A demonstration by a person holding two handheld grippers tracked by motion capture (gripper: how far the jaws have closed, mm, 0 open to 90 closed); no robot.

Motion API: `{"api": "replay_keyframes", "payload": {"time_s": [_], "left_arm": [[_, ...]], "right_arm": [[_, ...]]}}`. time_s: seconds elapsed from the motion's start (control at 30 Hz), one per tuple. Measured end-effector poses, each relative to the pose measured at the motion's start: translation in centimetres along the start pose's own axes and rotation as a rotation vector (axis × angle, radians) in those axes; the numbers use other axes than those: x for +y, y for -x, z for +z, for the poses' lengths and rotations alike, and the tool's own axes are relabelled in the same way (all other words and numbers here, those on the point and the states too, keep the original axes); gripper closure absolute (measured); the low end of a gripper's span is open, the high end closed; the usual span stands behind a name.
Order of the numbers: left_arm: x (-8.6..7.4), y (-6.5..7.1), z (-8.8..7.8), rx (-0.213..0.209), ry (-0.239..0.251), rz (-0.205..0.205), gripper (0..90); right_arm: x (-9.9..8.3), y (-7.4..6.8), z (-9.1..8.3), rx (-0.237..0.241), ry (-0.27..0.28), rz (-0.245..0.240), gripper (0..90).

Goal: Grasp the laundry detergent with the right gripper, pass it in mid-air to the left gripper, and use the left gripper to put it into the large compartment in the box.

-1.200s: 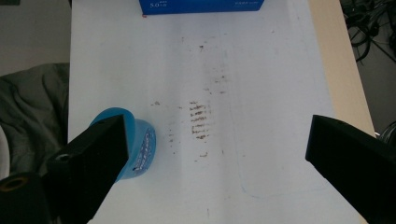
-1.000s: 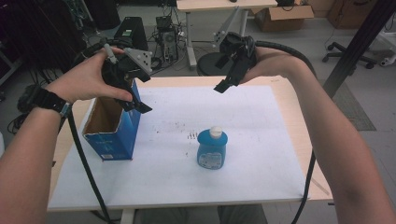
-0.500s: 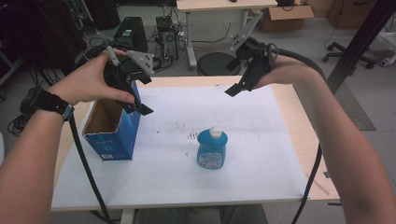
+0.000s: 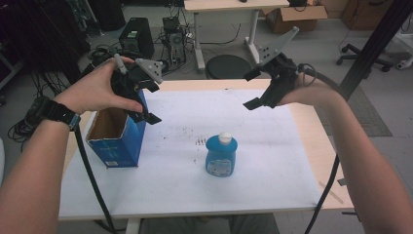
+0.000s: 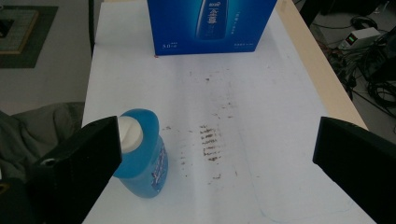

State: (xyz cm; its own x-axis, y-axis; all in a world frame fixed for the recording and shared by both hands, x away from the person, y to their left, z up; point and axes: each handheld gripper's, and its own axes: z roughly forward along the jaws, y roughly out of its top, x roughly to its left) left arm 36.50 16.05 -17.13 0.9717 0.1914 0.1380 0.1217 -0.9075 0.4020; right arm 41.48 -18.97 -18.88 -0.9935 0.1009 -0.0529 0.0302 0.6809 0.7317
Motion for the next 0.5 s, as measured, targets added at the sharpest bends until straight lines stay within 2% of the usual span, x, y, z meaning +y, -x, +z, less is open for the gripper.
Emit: {"api": "replay_keyframes", "payload": {"time_s": [0.27, 0.5], "left_arm": [[-0.2, 0.2, 0.2, -0.003, -0.001, 0.0, 2.8], [-0.2, 0.5, 0.4, -0.004, -0.005, 0.0, 2.8]], "right_arm": [[-2.4, -1.0, 0.7, 0.013, 0.052, 0.011, 0.9], [-4.2, -2.5, 2.0, 0.025, 0.088, 0.011, 0.7]]}}
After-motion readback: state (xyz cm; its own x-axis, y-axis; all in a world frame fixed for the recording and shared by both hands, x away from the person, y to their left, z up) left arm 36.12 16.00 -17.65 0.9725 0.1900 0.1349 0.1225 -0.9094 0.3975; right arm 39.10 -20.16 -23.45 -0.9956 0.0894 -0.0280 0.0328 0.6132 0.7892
